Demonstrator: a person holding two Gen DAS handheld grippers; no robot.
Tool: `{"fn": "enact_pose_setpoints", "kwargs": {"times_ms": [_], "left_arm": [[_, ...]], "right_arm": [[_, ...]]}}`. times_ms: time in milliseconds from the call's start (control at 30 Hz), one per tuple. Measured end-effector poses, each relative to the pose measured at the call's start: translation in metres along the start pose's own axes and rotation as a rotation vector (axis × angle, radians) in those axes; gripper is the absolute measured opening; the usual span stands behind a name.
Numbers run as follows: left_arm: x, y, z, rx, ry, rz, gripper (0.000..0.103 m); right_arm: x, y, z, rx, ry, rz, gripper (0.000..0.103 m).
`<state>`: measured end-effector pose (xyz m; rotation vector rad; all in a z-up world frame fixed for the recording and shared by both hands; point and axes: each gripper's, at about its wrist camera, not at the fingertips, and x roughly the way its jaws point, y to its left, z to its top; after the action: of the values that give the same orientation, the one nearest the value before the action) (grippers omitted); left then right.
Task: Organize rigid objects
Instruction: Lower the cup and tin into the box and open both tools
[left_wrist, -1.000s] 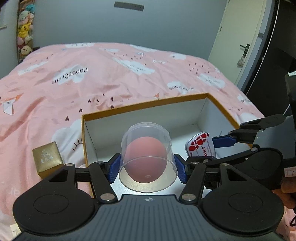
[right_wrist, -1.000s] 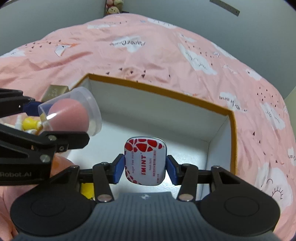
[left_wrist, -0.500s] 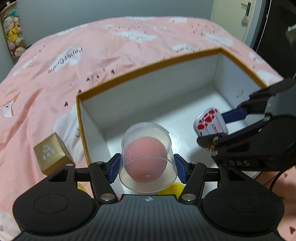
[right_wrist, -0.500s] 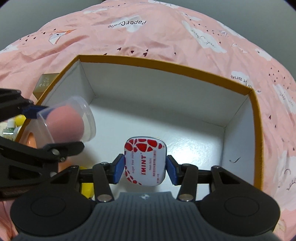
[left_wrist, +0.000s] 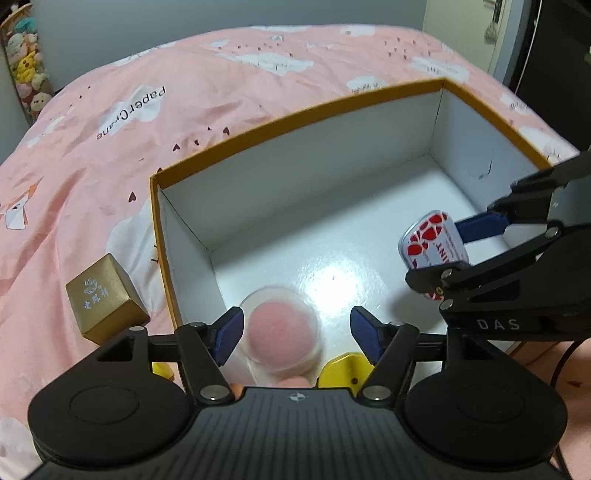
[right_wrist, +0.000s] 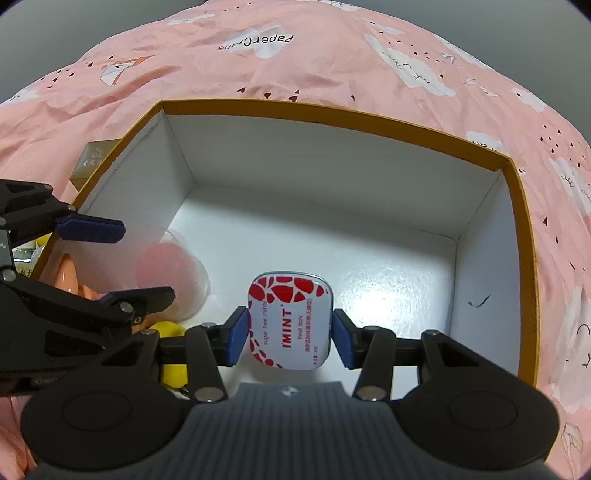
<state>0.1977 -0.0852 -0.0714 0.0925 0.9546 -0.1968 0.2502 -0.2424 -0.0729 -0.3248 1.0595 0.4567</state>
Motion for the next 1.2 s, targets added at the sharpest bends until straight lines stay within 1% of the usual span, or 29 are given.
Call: {"fn": "enact_pose_setpoints", "kwargs": {"times_ms": [33,233,267,367,433,533,633,767,967,1000,1033,1067,1200], "left_arm": [[-0.003,0.001,-0.001,-0.01,-0.015,-0.008,0.081],[-0.031,0.011,-0.002,-0.083,-0.133,-0.037,0.081],[-0.035,0.014,-0.003,-0.092,-0.155,-0.03,0.081],[-0.047,0.019,-0.005,-0.095,-0.219,0.034,0.081],[-0.053,0.023,-0.007,-0.112,-0.244,0.052,0.081],[-0.057,0.031,-0.01,-0.147,-0.248,0.062,0.081],[-0.055,0.036,-0.013,-0.153,-0.246,0.098,0.081],[-0.057,0.043,-0.02,-0.179,-0.237,0.09,0.081],[-0.054,0.045,-0.024,-0.184,-0.224,0.089,0.081],[-0.054,0.045,-0.025,-0.185,-0.221,0.088,0.081],[-0.054,0.044,-0.025,-0.185,-0.219,0.086,0.081],[-0.053,0.044,-0.026,-0.183,-0.217,0.085,0.081],[-0.055,0.043,-0.027,-0.182,-0.21,0.079,0.081]], "right_arm": [[0.0,0.0,0.0,0.002,0.0,-0.003,0.049],[-0.001,-0.001,0.0,0.012,0.0,-0.012,0.049],[0.0,0.0,0.0,0.012,0.0,-0.011,0.049],[0.002,0.005,0.002,0.005,0.004,0.0,0.049],[0.004,0.009,0.004,0.001,0.01,0.015,0.049],[0.008,0.017,0.007,-0.009,0.017,0.028,0.049],[0.013,0.026,0.01,-0.02,0.029,0.044,0.049],[0.02,0.037,0.01,-0.038,0.055,0.061,0.049],[0.029,0.04,0.005,-0.031,0.095,0.071,0.049],[0.029,0.04,0.004,-0.032,0.093,0.073,0.05],[0.028,0.041,0.002,-0.034,0.09,0.071,0.056],[0.026,0.041,0.001,-0.035,0.083,0.068,0.059],[0.02,0.043,0.0,-0.041,0.064,0.053,0.06]]}}
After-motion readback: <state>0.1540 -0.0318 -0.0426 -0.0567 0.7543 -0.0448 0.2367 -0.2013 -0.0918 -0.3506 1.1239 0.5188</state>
